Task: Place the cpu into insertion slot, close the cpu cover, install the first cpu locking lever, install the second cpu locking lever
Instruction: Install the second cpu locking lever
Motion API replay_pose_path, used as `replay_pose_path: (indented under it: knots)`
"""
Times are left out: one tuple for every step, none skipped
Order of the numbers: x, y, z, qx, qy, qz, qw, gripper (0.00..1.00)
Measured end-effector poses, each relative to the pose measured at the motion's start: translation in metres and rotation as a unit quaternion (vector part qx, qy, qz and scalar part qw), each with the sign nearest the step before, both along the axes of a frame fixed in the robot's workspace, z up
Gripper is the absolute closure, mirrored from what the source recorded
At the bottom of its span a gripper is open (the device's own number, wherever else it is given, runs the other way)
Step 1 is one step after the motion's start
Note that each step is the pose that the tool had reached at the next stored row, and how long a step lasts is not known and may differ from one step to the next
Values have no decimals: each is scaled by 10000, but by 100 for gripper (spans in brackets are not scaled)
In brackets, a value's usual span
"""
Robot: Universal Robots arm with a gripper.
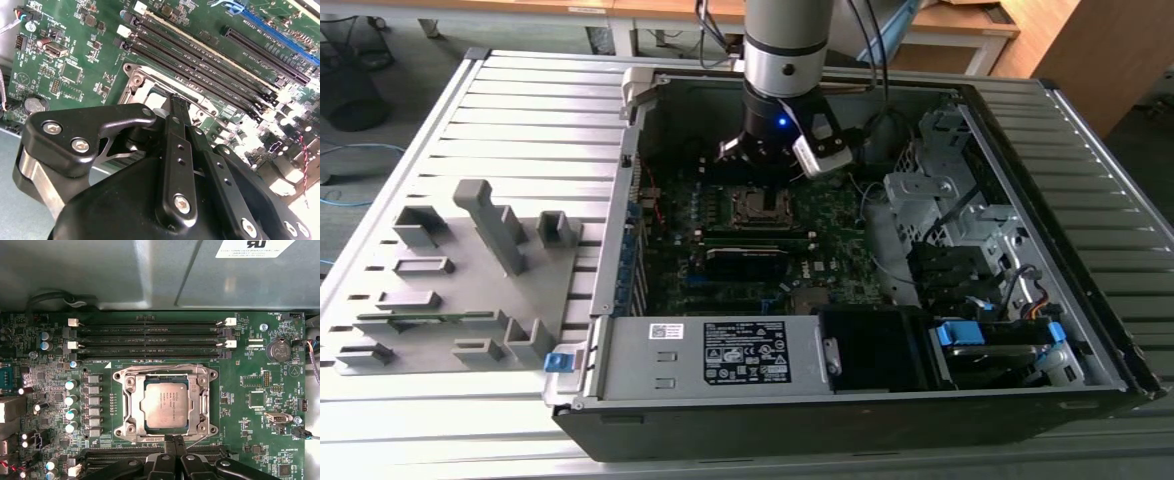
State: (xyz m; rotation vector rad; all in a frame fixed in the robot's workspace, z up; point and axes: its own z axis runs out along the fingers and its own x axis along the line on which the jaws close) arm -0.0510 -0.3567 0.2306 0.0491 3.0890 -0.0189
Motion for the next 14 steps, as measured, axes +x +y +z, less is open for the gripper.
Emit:
replay_pose_path:
  knots:
    - [0, -6, 0, 1, 0, 0, 10000, 89]
    - [0, -12, 1, 17, -1, -1, 10000, 89]
    - [0, -16, 4, 31, -1, 0, 10000, 89]
    - [0, -19, 6, 32, -1, -1, 10000, 89]
    - [0, -24, 6, 33, -1, -1, 10000, 89]
    - [0, -28, 6, 33, -1, 0, 10000, 89]
    - [0, -34, 6, 30, -1, -1, 10000, 89]
    - [0, -40, 6, 22, -1, -1, 10000, 89]
    - [0, -46, 6, 12, 0, -1, 10000, 89]
    - [0, -52, 6, 0, 0, -1, 10000, 89]
    - [-1, -56, 6, -3, 0, 0, 10000, 89]
    - [-3, -57, 4, -3, -1, -1, 10000, 89]
    - [-7, -57, 0, -3, -1, -1, 10000, 89]
    - [-20, -57, -6, -3, -1, 0, 10000, 89]
